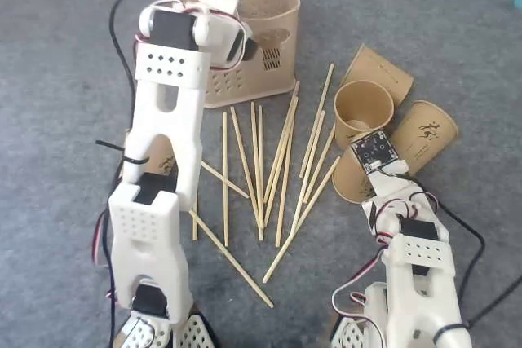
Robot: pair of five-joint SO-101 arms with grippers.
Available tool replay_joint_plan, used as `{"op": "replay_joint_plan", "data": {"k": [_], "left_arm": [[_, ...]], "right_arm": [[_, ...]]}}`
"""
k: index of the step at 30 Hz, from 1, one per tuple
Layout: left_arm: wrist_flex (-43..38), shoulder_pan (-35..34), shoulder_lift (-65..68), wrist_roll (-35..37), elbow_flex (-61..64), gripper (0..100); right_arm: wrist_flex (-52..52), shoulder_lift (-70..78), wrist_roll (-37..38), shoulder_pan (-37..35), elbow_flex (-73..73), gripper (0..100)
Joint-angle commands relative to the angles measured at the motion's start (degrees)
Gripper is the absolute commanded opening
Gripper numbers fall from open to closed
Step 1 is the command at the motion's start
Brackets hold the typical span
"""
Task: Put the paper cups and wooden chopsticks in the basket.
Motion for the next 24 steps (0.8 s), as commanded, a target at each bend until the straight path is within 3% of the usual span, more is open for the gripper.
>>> {"op": "replay_joint_plan", "data": {"k": [1, 7, 19, 24], "left_arm": [[-4.40, -0.70, -3.96, -1.41, 1.63, 22], [0.35, -0.18, -5.89, -2.46, -3.03, 22], [4.04, 1.67, -5.71, -19.60, -2.24, 22], [-7.21, 0.70, -5.71, -18.90, 7.25, 21]], "right_arm": [[-1.19, -1.54, 0.79, -0.40, -0.26, 0.9], [-1.27, -1.36, 0.79, -0.40, -0.35, 0.9], [-1.27, -1.27, 0.79, -0.40, -0.44, 0.9], [-1.27, -1.27, 0.79, -0.40, -0.44, 0.9]]}}
